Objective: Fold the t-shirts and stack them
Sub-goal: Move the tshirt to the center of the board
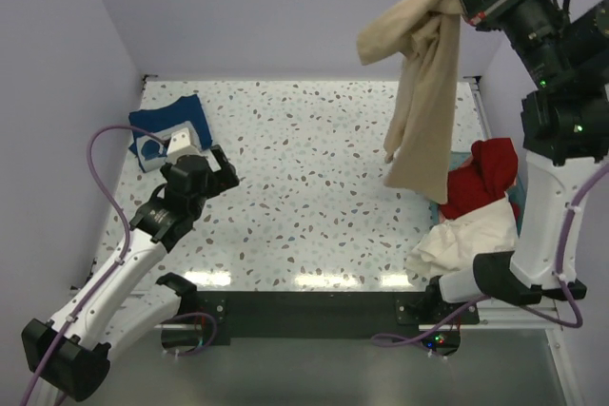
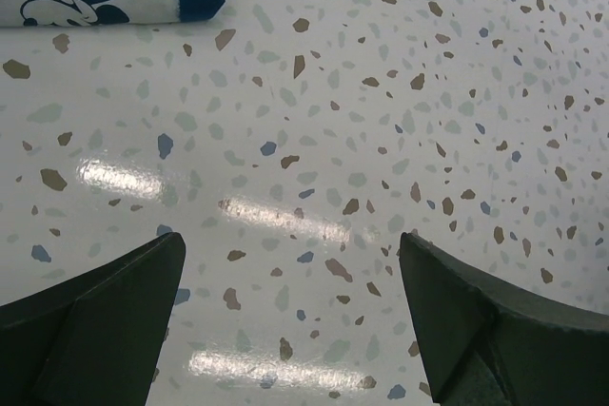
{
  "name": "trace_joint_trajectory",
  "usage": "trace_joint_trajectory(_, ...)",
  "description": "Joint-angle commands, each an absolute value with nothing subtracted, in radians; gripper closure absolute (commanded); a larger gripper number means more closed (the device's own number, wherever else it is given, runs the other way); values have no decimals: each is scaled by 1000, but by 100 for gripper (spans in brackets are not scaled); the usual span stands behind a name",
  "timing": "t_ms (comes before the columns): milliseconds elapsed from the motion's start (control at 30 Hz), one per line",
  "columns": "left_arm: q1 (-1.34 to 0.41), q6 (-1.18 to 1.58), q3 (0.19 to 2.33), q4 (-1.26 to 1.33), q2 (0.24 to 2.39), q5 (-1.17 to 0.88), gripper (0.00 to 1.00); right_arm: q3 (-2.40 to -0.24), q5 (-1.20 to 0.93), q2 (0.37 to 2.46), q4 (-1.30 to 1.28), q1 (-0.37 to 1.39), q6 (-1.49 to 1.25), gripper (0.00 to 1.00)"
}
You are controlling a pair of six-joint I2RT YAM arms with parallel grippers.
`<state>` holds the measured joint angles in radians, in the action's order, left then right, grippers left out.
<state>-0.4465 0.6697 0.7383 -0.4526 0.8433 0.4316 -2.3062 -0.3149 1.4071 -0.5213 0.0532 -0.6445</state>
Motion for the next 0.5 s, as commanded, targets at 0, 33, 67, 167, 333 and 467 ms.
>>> trace_joint_trajectory(0, -446, 681, 753, -463, 819, 477, 0, -2390, -427, 1514, -347, 152, -698, 100)
trace_joint_trajectory(33, -446, 681, 756, -472, 818, 480, 0, -2411, -426, 1529, -344, 178, -698, 100)
trace_joint_trajectory(67, -446, 683, 756, -477, 816, 486, 0, -2440, -434, 1549, -324, 228, -701, 100)
trace_joint_trajectory(167, -446, 696, 767, -498, 812, 506, 0, -2468, -459, 1615, -290, 331, -724, 100)
trace_joint_trajectory(333, -448, 732, 772, -528, 793, 531, 0, -2485, -465, 1687, -316, 465, -695, 100)
trace_joint_trajectory(467, -446, 771, 769, -555, 782, 566, 0, -2404, -358, 1651, -444, 485, -608, 100)
